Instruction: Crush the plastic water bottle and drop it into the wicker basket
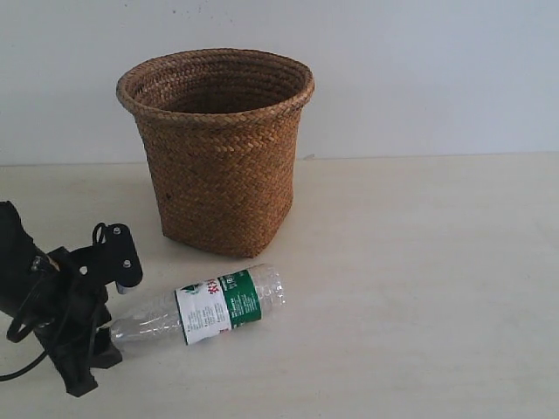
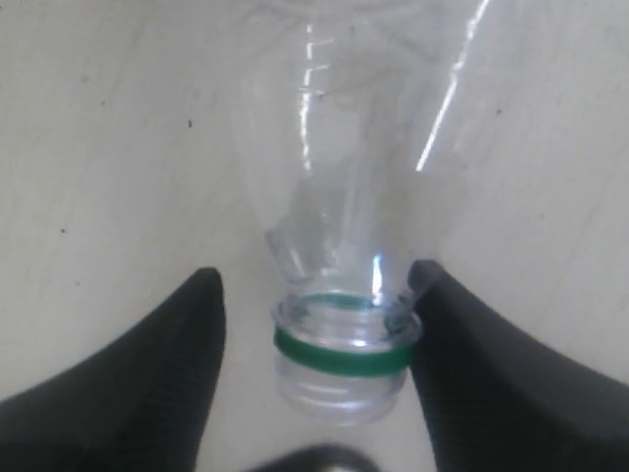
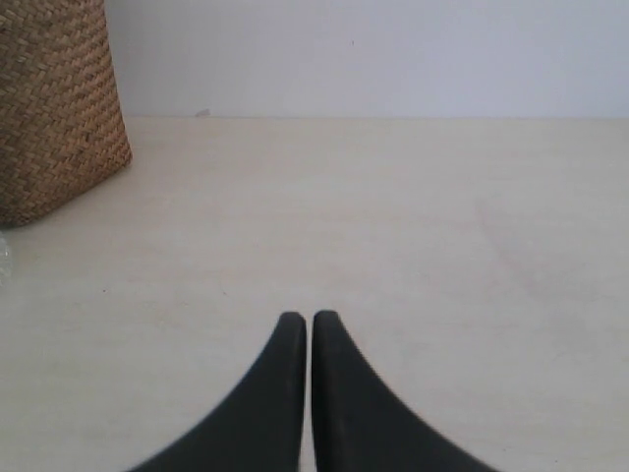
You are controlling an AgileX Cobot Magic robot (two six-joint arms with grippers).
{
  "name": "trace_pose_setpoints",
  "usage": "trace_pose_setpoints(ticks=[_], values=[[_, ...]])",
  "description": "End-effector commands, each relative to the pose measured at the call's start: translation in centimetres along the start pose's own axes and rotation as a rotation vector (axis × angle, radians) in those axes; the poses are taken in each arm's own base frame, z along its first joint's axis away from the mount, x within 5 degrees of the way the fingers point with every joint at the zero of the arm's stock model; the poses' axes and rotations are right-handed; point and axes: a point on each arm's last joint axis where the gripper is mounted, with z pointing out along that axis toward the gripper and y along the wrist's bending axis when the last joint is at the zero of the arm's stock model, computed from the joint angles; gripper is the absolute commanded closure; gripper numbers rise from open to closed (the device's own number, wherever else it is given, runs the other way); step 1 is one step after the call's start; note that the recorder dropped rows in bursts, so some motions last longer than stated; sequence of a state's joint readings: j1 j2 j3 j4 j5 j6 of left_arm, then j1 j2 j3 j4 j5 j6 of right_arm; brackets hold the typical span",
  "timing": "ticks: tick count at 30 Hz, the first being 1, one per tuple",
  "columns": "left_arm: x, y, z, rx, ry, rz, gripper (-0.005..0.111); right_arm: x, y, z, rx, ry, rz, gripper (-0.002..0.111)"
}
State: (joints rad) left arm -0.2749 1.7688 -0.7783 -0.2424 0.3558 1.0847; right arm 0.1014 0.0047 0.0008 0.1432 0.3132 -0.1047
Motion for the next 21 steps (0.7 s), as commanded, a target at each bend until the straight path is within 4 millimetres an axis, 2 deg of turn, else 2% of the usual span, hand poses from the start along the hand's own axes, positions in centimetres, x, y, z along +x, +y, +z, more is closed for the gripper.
trace_pose_setpoints(ticks=[1, 6, 21], values=[[-0.19, -0.03, 0.01, 0.0, -0.003, 0.041, 0.076, -0.29, -0.03, -0.05, 0.004, -0.033, -0.005, 0.108], [-0.17, -0.07, 0.01, 0.005, 0.0, 0.053, 0.102, -0.28, -0.03, -0.05, 0.004, -0.031, -0.005, 0.108], [-0.15, -0.1, 0.01, 0.008, 0.001, 0.219, 0.103, -0.28, -0.03, -0.05, 0.004, -0.031, -0.005, 0.108]])
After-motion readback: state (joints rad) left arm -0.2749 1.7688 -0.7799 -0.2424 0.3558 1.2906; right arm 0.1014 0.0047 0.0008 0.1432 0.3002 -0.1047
